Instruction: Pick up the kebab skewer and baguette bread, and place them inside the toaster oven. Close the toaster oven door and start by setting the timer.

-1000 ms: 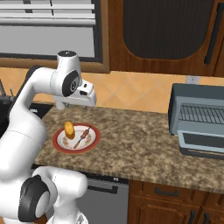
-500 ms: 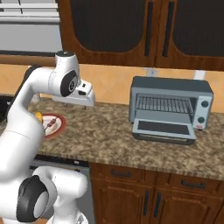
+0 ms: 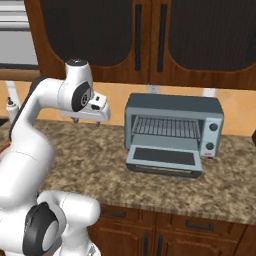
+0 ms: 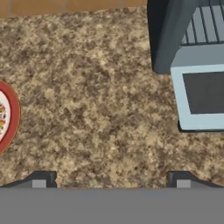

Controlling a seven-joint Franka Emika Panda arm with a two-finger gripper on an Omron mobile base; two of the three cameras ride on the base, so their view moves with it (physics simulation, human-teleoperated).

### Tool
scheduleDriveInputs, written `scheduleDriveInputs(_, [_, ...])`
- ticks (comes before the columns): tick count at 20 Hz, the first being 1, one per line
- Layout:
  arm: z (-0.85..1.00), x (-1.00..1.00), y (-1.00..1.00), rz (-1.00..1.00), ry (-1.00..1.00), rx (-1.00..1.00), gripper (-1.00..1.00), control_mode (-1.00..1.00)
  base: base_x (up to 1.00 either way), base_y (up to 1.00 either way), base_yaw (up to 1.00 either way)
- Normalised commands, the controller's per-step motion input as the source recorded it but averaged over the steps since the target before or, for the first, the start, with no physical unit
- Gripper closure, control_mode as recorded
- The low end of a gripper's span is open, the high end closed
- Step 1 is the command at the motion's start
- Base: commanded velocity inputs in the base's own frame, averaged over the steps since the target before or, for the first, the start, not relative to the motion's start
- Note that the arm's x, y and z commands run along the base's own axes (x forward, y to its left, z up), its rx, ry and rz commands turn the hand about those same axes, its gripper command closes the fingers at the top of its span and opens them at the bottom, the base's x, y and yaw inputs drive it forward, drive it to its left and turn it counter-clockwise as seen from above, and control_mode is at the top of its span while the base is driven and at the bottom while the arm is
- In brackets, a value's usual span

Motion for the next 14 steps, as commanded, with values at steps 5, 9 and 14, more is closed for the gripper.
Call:
scheduleDriveInputs(5, [0.0, 0.0, 0.0, 0.0, 0.0, 0.0, -1.0, 1.0, 0.45, 0.0, 0.0])
scheduleDriveInputs(9, [0.0, 0.0, 0.0, 0.0, 0.0, 0.0, -1.0, 1.0, 0.0, 0.0, 0.0])
scheduleDriveInputs(14, [0.0, 0.0, 0.0, 0.0, 0.0, 0.0, -1.0, 1.0, 0.0, 0.0, 0.0])
